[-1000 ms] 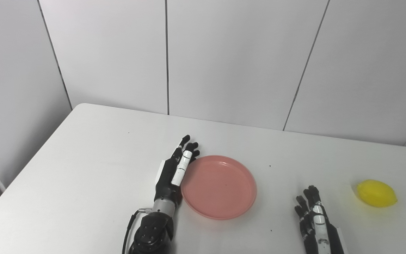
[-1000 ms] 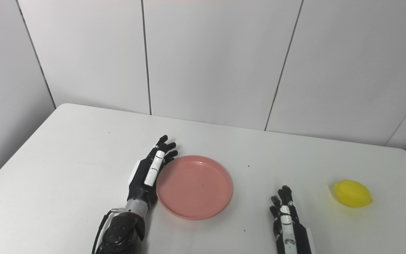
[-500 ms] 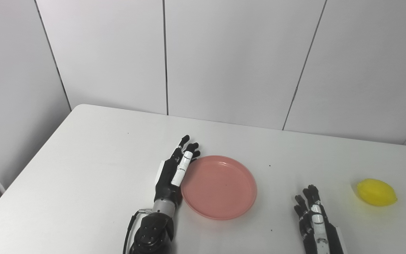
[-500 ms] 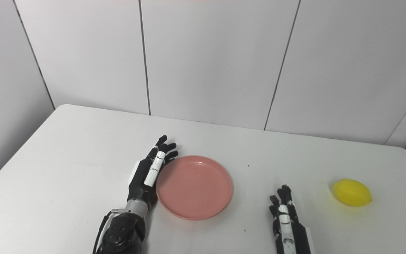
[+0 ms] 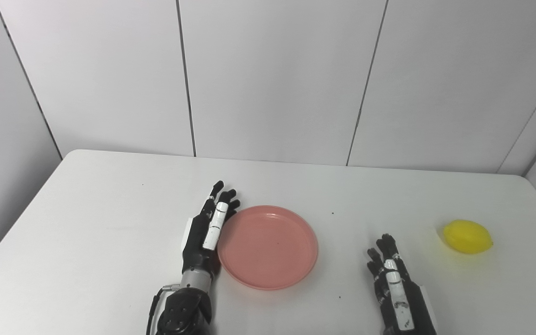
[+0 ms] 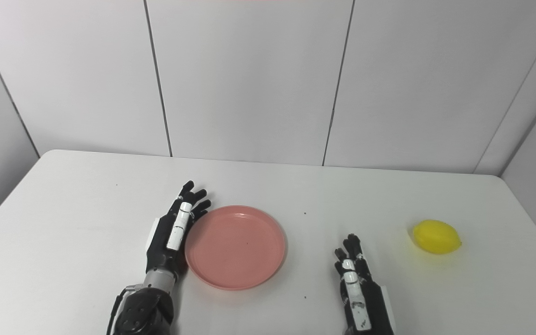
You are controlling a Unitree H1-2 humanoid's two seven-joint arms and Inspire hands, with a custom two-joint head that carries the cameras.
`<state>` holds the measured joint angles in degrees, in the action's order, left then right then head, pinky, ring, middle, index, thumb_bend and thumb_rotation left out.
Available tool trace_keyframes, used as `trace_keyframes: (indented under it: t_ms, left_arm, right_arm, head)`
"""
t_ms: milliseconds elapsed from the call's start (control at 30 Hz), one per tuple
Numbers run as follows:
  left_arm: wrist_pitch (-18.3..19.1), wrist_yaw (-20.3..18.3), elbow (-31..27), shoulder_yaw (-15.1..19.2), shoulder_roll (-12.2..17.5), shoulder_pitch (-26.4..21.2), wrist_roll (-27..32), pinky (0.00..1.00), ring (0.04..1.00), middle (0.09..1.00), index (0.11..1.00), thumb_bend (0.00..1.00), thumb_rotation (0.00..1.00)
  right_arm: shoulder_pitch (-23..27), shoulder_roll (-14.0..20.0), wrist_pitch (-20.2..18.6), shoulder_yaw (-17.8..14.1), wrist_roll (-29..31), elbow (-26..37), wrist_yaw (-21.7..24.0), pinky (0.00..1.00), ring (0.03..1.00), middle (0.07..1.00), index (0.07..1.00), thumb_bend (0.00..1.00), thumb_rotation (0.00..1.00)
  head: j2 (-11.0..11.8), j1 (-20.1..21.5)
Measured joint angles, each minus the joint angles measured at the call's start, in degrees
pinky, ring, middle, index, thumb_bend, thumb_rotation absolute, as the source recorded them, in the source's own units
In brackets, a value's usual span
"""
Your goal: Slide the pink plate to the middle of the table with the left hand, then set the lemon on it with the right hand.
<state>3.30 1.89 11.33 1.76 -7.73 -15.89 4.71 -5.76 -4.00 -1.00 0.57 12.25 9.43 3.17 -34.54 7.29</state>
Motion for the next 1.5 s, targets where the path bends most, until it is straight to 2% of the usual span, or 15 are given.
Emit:
trace_keyframes:
  t_ms: [167, 600, 1167, 1433, 1500]
  left_arm:
    - [0.13, -0.03, -0.31, -0.25, 0.02, 0.04, -0.05, 0.83, 0.827, 0.848, 0.894, 0.7, 0.77]
    - [0.16, -0.38, -0.2, 0.29, 0.26, 0.04, 1.21, 0.88, 0.845, 0.874, 0.916, 0.7, 0.73]
    - [0.28, -1.03, -0.21, 0.47, 0.7, 0.04, 1.69, 0.88, 0.862, 0.889, 0.919, 0.68, 0.77]
    - [0.3, -1.05, -0.16, 0.46, 0.75, 0.02, 1.76, 0.89, 0.868, 0.894, 0.918, 0.67, 0.77]
    - [0.3, -1.11, -0.16, 0.45, 0.79, 0.02, 1.78, 0.89, 0.868, 0.894, 0.913, 0.66, 0.76]
  right_arm:
    - [0.1, -0.59, -0.27, 0.3, -0.01, 0.07, -0.64, 1.0, 0.965, 0.97, 0.948, 0.75, 0.75]
    - [0.41, -0.86, -0.3, 1.07, -0.44, -0.17, -1.09, 1.0, 0.96, 0.977, 0.977, 0.76, 0.73]
    - [0.54, -1.12, -0.3, 1.39, -0.75, -0.3, -1.38, 1.0, 0.966, 0.977, 0.99, 0.76, 0.72]
    - [0.58, -1.12, -0.27, 1.44, -3.66, -0.35, -1.94, 1.0, 0.928, 0.924, 0.953, 0.72, 0.72]
    - [0.67, -1.24, 0.07, 1.34, -5.01, -0.52, -2.35, 0.97, 0.889, 0.873, 0.909, 0.7, 0.7]
  head:
    - [-0.18, 0.88]
    - [-0.53, 3.87]
    - [-0.62, 5.1]
    - [-0.44, 5.19]
    - [-0.44, 5.19]
